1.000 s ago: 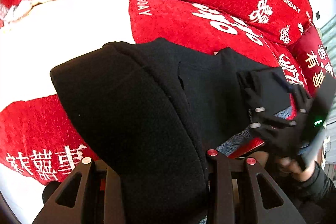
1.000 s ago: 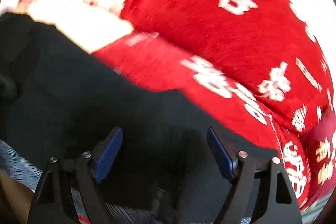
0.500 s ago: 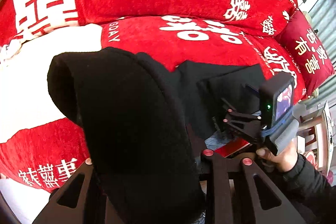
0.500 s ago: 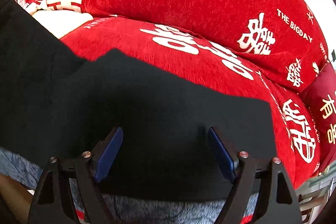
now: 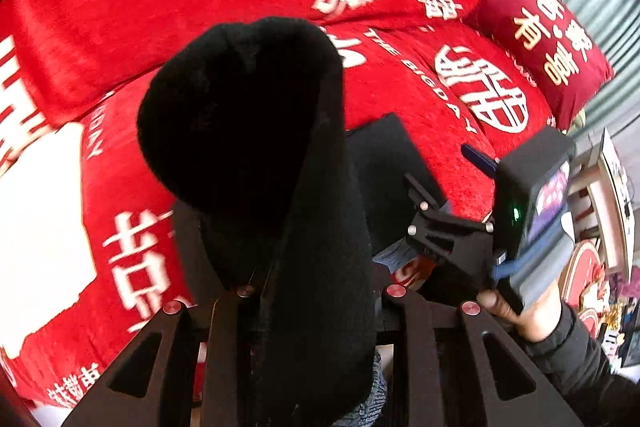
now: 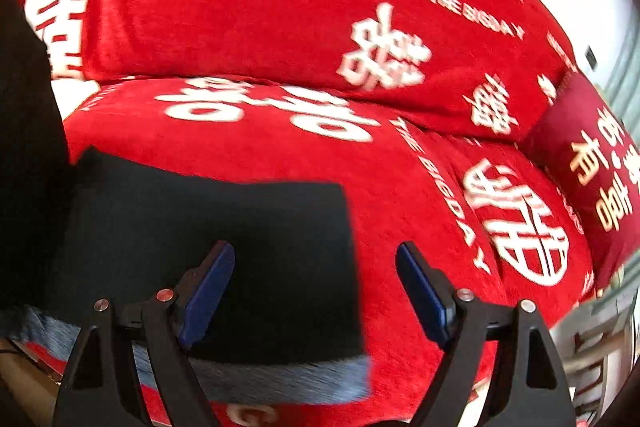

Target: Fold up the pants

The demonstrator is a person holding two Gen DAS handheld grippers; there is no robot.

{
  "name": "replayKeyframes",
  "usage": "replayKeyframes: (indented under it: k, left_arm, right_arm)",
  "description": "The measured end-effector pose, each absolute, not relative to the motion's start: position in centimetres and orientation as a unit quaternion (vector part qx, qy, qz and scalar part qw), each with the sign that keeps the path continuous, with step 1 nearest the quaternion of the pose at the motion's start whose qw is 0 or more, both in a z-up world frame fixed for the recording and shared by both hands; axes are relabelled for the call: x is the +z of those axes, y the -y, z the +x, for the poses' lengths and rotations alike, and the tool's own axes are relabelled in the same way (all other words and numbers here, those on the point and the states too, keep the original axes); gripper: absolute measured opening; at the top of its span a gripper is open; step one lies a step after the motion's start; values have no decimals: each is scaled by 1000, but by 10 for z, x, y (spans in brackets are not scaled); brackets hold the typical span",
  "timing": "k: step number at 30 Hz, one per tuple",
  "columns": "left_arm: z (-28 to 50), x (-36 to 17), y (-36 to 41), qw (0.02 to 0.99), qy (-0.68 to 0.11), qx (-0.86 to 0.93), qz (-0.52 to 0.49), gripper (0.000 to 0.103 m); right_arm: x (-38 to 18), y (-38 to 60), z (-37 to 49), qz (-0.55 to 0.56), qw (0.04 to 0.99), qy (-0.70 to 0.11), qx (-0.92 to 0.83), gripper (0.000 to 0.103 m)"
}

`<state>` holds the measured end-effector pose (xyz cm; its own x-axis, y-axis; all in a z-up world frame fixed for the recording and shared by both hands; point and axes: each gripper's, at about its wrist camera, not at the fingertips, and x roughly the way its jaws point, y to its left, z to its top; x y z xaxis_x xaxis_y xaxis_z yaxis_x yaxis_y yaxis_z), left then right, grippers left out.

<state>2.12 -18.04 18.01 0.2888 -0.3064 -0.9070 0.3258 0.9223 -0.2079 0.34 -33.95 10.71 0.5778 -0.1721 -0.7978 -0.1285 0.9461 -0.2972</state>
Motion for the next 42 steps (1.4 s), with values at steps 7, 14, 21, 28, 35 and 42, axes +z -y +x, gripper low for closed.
replayKeyframes:
  k: [7,14,21,28,35,42]
  left_arm:
    - [65,154,250,778,-597,-194,31,29]
    - [88,87,291,755,-632,-164,62,30]
    - [89,88,298,753,-624,-202,54,60]
    - [85,108,296,740,-621,-260,5,80]
    - [74,136,256,766,-587,-261,-17,80]
    - [59,120,168,791,-580,-182,-72,80]
  right_arm:
    - [98,398,2,-105,869,-481,-49,86]
    - [87,426,-9,-63,867,-492,-54,86]
    - [98,436,-30,-1,873,-486,32,86]
    - [109,414,-52,46,860,-458,221,89]
    - [109,397,-47,70,840,-469,263,89]
    - [134,426,-63,73,862,-445,232,92]
